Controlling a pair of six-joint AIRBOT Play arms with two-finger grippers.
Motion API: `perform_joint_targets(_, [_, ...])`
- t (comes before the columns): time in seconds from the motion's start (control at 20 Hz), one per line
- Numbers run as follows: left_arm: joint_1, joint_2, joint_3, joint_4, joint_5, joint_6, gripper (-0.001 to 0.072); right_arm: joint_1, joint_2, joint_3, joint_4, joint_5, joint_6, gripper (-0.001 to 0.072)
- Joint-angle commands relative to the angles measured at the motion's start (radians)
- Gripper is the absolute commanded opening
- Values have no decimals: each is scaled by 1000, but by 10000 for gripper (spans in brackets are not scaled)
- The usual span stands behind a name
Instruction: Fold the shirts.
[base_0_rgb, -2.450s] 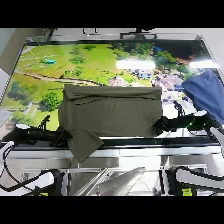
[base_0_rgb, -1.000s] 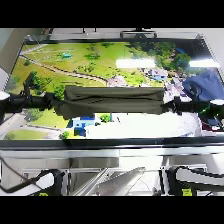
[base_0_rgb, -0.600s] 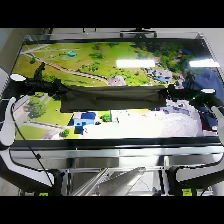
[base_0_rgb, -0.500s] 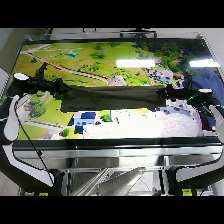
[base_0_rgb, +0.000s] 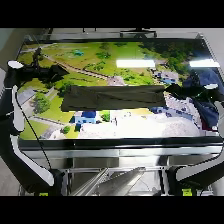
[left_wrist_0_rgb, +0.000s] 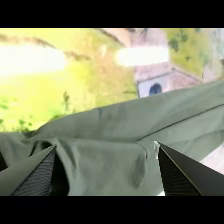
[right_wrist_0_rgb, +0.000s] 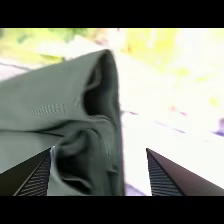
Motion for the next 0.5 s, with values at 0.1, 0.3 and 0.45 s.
perform_joint_targets(0.1, [14,39,23,0,-25,-43,690,45,-54,30,-79,36,39,658])
perform_joint_targets(0.3, [8,40,14,-3,-71,-43,690,119,-83,32,-72,39,25,648])
perform_joint_targets(0.45, [-14,40,14,-2,-108,-43,689,148,-90,34,-72,47,25,157])
